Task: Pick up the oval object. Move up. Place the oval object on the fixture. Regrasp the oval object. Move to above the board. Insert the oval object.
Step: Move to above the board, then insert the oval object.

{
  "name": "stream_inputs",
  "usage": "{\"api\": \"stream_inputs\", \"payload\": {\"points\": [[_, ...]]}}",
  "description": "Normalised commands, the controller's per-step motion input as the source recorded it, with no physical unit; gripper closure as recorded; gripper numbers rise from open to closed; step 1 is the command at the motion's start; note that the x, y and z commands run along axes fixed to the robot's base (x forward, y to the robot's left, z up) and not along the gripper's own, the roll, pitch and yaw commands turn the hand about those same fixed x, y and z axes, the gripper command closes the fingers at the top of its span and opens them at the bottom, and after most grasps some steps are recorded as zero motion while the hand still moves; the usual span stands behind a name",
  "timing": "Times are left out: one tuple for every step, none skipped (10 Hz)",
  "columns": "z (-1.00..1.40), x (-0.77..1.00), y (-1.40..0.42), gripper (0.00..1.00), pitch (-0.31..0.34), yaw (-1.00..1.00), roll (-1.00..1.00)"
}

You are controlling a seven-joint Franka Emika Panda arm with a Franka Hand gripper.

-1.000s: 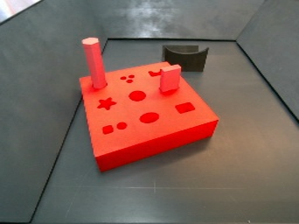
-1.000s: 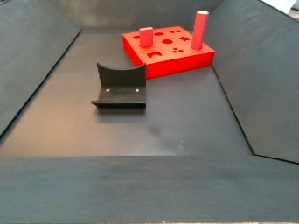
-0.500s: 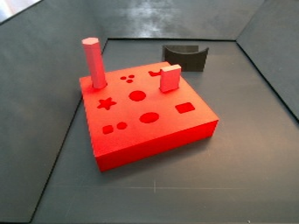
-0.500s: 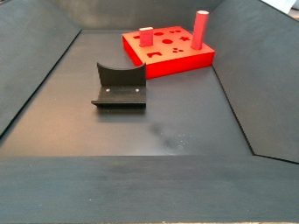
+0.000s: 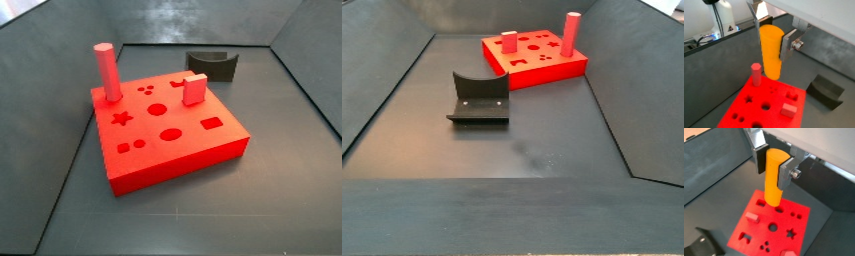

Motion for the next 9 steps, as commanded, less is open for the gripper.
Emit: {"api": "stream_inputs", "payload": {"points": [[0.0, -0.04, 0.01, 1.0, -0.04, -0.03, -0.4], [0.0, -0.03, 0.01, 1.0, -0.024, -0.02, -0.23], [-0.01, 0.0, 0.0, 1.0, 0.006, 0.0, 0.0], [0.0, 0.0, 0.0, 1.0, 0.009, 0.0, 0.0], [0.0, 0.0, 0.0, 1.0, 0.0, 0.0, -0.01], [-0.03, 0.0, 0.03, 1.0, 0.0, 0.0, 0.0], [-0.38, 0.0, -0.04, 1.0, -0.021, 0.13, 0.0], [-0.63, 0.0, -0.16, 1.0, -0.104, 0.49, -0.13], [-0.47, 0.1, -0.26, 1.0, -0.056, 0.67, -0.17]]}}
